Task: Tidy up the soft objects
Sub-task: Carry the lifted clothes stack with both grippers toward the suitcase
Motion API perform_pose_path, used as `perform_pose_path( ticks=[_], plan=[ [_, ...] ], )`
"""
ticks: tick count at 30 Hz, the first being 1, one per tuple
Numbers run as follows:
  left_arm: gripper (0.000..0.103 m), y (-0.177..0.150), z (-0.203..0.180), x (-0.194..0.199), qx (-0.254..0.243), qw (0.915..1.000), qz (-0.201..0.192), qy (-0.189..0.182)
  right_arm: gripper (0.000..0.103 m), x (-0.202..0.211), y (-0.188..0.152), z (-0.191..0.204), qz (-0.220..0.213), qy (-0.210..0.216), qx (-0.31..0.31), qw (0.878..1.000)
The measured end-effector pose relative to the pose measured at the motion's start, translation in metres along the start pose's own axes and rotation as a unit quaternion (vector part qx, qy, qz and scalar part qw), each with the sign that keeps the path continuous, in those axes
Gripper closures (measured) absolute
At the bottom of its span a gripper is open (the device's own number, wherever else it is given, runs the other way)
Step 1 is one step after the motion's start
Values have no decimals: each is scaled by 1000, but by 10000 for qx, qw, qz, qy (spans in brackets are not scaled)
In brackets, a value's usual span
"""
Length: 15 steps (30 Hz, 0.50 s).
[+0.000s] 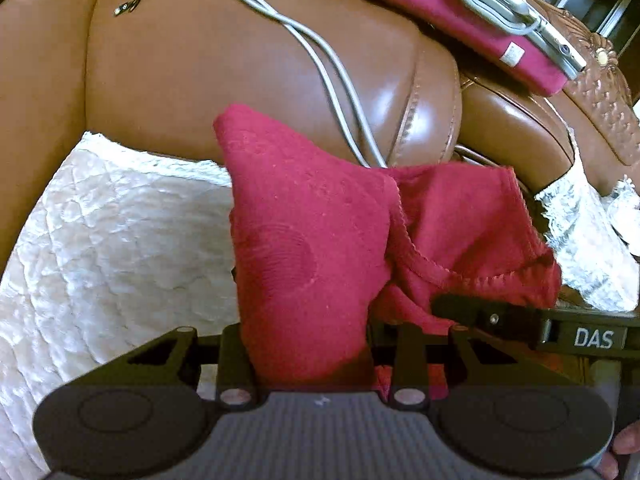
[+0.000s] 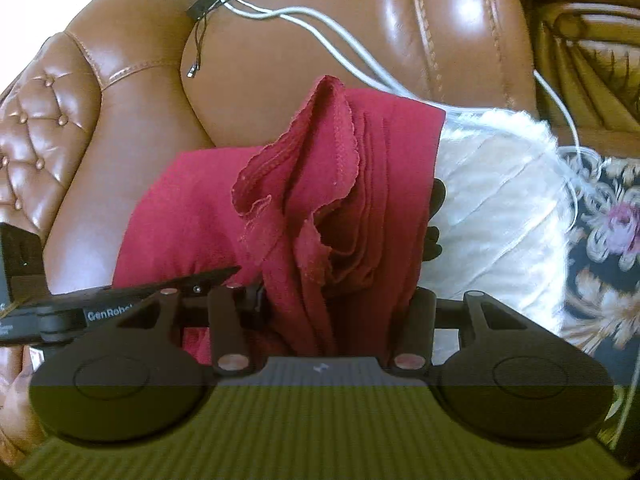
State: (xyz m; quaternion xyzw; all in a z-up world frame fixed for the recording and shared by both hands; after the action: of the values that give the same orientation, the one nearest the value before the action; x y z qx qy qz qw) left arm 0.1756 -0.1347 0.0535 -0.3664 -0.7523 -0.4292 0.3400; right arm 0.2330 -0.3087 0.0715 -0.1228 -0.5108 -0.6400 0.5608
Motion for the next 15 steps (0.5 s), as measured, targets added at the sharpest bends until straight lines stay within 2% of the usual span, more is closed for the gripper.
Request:
perform_pose_path(
  ticks=[5,11,15],
  plan=[
    [64,-24,-40,-3,461,9980,-262,352,47,23,6,-18,123,-6,797,9967],
    [65,-39,-82,19,827,9945,-77,641,47,68,10,-25,424,175,991,9940],
    [65,-35,-114,47,973,9929,98,671,47,101,14,-28,621,295,1058,9920]
  ],
)
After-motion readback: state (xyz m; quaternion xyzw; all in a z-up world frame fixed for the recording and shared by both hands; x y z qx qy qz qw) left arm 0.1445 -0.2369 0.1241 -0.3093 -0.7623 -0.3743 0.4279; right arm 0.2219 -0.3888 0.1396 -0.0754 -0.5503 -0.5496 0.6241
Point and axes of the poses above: each gripper's, at about its wrist camera, not at the fingertips, and x roughly against the way its jaws point, z to its left, y to its top, the point moved 6 cm from there along -x, roughly the way its jaws point, and after that the axes turned 12 degrees about x, right-handed, at the moved point
